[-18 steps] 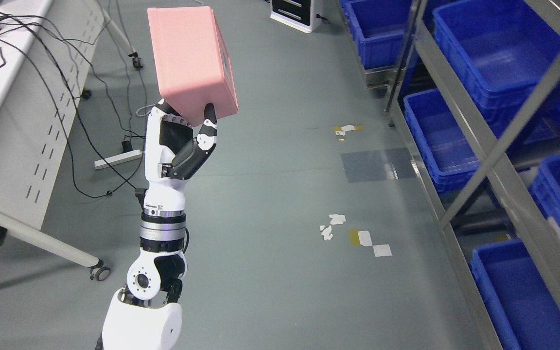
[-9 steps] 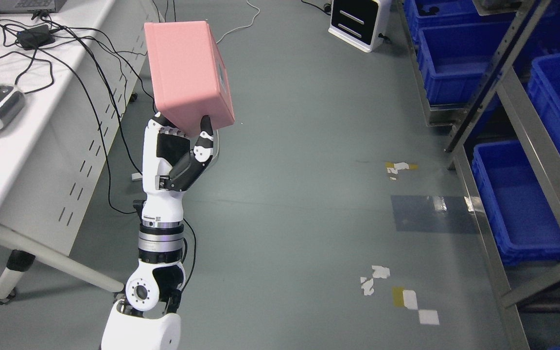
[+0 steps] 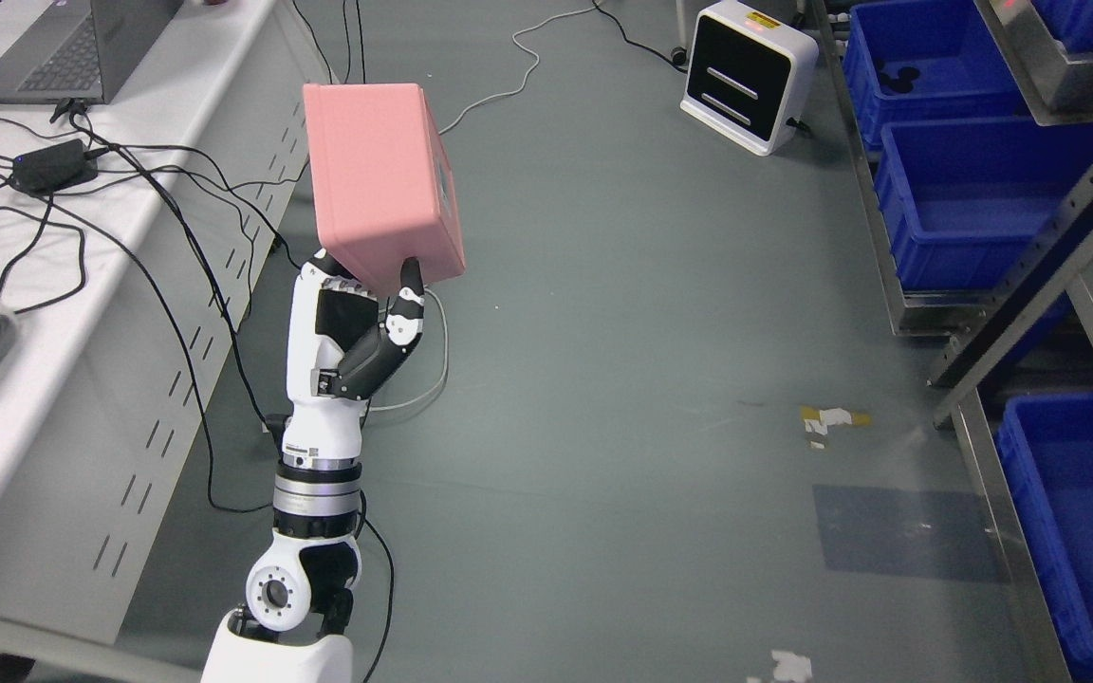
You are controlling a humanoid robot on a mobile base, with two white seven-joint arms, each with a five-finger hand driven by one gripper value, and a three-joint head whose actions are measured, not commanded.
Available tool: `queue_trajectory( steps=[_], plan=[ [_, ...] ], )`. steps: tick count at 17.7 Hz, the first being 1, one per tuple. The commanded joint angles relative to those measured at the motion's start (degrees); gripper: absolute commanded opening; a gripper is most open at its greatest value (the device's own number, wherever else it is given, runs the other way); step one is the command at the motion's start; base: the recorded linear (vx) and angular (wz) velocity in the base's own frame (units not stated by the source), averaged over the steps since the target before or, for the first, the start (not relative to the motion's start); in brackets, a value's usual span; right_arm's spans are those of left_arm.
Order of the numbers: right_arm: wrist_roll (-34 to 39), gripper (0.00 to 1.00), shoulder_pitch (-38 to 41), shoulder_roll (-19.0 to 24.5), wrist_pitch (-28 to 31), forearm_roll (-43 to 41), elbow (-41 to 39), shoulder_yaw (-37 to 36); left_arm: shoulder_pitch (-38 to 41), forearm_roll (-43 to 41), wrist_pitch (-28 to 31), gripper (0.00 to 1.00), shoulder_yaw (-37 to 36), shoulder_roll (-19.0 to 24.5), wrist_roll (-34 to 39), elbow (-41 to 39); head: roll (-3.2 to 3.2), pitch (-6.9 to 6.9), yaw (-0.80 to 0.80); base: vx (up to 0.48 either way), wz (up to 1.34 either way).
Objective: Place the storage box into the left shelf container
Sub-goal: 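Hold the pink box aloft in the left hand while turning toward the shelving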
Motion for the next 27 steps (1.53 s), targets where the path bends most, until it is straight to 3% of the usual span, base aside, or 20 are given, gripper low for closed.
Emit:
queue_trajectory(
  steps=[1,6,11,15,27],
  plan=[
    [0.0,1.00,0.5,-1.0,0.0,0.1,-1.0,-0.3,1.5,0.0,0.1,0.05,0.1,1.0,-0.4,-0.1,0.00,0.00,0.00,0.502,0.09],
    [0.0,1.00,0.5,-1.0,0.0,0.1,-1.0,-0.3,4.0,0.0,0.0,0.05,-0.7,1.0,-6.2,-0.1,0.00,0.00,0.00,0.496,0.02],
    [0.0,1.00,0.5,-1.0,0.0,0.1,-1.0,-0.3,4.7,0.0,-0.1,0.06,-1.0,1.0,-6.5,0.0,0.00,0.00,0.00,0.508,-0.09],
    [0.0,1.00,0.5,-1.0,0.0,0.1,-1.0,-0.3,6.6,-0.3,-0.1,0.06,-5.3,1.0,-7.2,0.0,0.00,0.00,0.00,0.553,-0.46],
    [0.0,1.00,0.5,-1.0,0.0,0.1,-1.0,-0.3,18.9,-8.5,0.0,0.06,-7.8,1.0,-12.5,1.4,0.00,0.00,0.00,0.296,-1.14]
  ],
)
